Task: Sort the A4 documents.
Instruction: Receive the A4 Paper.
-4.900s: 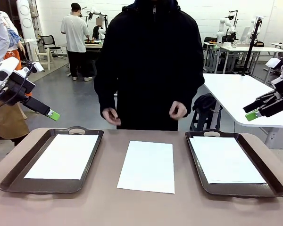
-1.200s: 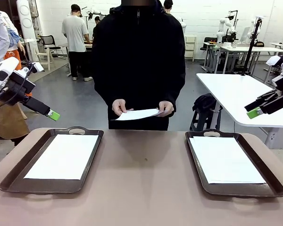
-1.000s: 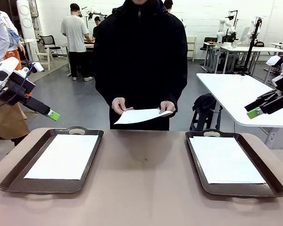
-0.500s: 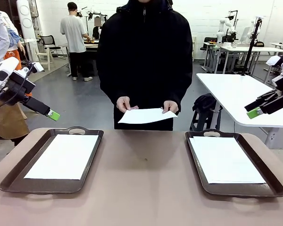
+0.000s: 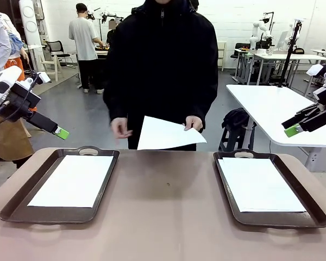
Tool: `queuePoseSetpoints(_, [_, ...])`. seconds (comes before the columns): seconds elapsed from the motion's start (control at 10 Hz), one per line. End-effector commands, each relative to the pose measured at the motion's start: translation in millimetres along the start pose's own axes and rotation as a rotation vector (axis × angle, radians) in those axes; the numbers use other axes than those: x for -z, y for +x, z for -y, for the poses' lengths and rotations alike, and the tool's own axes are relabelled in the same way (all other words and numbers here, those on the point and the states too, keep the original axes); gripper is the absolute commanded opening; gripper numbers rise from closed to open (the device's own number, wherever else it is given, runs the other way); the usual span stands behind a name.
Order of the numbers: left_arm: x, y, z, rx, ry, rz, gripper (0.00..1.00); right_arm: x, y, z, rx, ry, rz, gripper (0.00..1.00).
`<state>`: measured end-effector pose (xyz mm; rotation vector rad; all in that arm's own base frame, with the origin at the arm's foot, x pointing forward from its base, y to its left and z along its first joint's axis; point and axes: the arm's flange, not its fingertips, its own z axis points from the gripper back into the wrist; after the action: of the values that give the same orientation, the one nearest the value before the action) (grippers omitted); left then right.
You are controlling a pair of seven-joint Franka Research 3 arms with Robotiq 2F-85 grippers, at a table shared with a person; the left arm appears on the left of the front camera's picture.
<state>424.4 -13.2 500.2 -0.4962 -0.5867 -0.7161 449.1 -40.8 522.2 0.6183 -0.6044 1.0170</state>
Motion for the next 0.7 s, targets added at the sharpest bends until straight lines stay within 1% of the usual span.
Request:
queuePoseSetpoints(0.0, [-0.5,-0.4,-0.4,0.0,-0.002,0.004,1.0,1.0,0.8,-0.2,0.001,0.005,0.008,1.0])
queuePoseSetpoints(0.6, [-0.5,-0.4,-0.4,0.0,-0.002,0.004,1.0,1.0,0.8,-0.2,0.001,0.005,0.008,1.0])
